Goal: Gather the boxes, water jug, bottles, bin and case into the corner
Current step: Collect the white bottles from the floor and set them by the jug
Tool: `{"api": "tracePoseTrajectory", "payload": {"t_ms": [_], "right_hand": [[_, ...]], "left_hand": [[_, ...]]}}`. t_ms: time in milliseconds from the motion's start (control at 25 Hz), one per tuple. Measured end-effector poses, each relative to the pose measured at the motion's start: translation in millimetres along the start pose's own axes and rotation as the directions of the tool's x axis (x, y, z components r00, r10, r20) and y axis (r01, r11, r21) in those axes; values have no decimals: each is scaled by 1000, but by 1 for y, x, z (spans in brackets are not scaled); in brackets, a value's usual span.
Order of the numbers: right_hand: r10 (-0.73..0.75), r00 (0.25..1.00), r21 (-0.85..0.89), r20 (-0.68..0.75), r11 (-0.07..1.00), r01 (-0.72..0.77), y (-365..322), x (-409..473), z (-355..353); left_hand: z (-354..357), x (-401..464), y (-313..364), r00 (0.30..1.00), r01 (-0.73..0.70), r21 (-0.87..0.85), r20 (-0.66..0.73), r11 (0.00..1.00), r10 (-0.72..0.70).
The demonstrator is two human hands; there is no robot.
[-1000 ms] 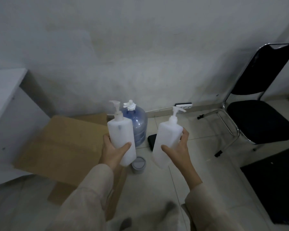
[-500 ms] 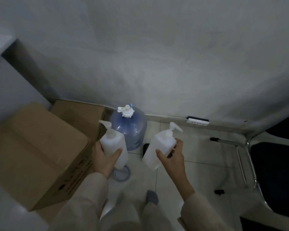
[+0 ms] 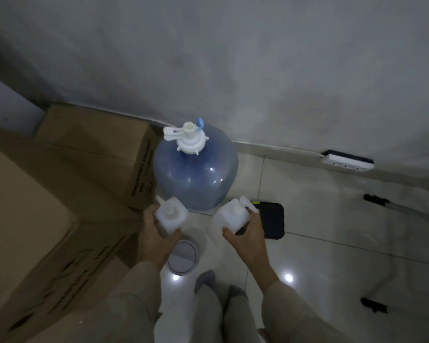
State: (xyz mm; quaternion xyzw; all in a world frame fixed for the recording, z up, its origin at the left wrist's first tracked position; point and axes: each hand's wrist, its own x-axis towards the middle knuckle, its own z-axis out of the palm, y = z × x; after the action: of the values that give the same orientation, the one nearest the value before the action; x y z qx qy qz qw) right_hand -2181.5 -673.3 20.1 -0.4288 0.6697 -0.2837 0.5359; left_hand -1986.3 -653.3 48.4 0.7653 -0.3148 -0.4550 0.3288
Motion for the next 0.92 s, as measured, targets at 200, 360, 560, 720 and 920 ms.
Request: {"api": "tracePoseTrajectory", "payload": {"t_ms": [200,360,560,720,920], "right_hand": [[-3,999,-84,40,996,6,99,71,44],[33,994,-130,103,991,-20,170,106,65],[-22,992,-217,127,975,49,222,129,87],[-65,977,-272,201,955,119,236,138,100],[34,959,-226,283,974,32,230,137,96]], "left_hand": [[38,65,-87,997,74,-1,5,997,-74],[52,103,-150,996,90,-4,19,996,-90],[69,143,-214,994,64,-63,91,996,-58],[79,160,-248,991,88,-53,110,995,-81],[78,154,-246,986,149,-123,100,981,-137]]}}
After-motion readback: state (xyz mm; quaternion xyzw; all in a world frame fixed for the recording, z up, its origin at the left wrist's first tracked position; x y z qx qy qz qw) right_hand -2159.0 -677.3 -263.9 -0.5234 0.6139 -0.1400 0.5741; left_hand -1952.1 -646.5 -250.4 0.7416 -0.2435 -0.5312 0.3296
